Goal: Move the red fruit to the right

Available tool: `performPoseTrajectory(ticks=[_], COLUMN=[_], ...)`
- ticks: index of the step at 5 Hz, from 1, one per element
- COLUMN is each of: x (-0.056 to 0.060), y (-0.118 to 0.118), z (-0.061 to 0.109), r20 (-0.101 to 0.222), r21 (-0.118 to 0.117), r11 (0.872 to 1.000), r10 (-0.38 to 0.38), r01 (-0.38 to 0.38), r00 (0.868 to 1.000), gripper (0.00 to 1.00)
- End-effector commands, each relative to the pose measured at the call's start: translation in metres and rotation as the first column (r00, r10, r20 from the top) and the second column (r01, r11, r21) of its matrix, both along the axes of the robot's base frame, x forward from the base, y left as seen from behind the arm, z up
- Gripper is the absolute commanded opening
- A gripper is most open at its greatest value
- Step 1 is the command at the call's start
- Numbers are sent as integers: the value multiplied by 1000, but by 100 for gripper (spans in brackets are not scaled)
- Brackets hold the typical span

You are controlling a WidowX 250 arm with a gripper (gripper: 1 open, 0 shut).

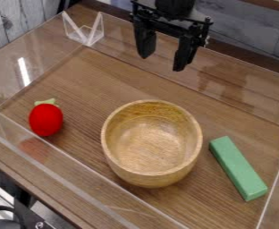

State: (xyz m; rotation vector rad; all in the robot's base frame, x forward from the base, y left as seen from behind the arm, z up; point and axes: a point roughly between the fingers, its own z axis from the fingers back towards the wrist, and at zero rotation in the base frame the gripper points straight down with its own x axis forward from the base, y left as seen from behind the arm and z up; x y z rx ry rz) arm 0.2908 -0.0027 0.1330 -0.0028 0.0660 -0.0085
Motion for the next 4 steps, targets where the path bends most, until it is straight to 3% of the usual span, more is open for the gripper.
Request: performPoseTrajectory(ticks=[1,2,4], x=[-8,-32,-70], y=[5,33,106], z=[-10,-14,-20], r20=[-26,-25,37], r21=[-1,1,11], r11=[1000,997,989], r10=[15,71,147], r01=[-15,-71,-147], r00=[1000,997,988], gripper=[100,100,100])
